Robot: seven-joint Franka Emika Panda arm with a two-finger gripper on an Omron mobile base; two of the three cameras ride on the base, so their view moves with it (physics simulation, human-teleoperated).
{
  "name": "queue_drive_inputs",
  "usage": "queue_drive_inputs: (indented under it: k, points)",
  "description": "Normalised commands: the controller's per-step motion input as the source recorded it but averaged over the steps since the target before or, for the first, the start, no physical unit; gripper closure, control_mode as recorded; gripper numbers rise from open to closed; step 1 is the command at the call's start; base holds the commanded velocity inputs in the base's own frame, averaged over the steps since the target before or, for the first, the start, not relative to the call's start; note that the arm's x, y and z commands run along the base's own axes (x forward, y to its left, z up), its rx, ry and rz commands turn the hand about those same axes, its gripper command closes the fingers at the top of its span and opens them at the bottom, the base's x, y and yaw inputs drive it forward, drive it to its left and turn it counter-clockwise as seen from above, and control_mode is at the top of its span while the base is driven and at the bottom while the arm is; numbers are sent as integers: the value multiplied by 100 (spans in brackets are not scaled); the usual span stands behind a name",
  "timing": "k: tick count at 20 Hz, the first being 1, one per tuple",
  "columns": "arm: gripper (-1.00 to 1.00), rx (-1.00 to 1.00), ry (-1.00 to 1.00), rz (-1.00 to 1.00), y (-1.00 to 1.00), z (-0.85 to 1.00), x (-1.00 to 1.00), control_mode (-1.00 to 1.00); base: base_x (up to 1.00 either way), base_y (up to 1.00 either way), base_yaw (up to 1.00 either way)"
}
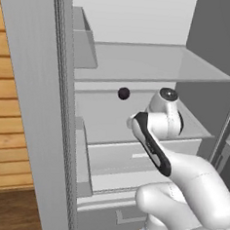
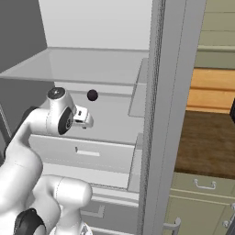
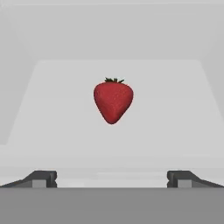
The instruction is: Take the strawberry from the fridge and place it on top of the pancake, located on the dining counter.
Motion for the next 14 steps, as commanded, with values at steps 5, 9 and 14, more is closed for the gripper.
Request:
queue_drive_inputs:
  k: [5,9,14]
  points:
    - [-100,0,0,-3,-1,0,23,-100,0,0,0]
    - [-100,0,0,0,-1,0,0,-100,0,0,0]
    - [-100,0,-2,0,0,0,26,-100,0,0,0]
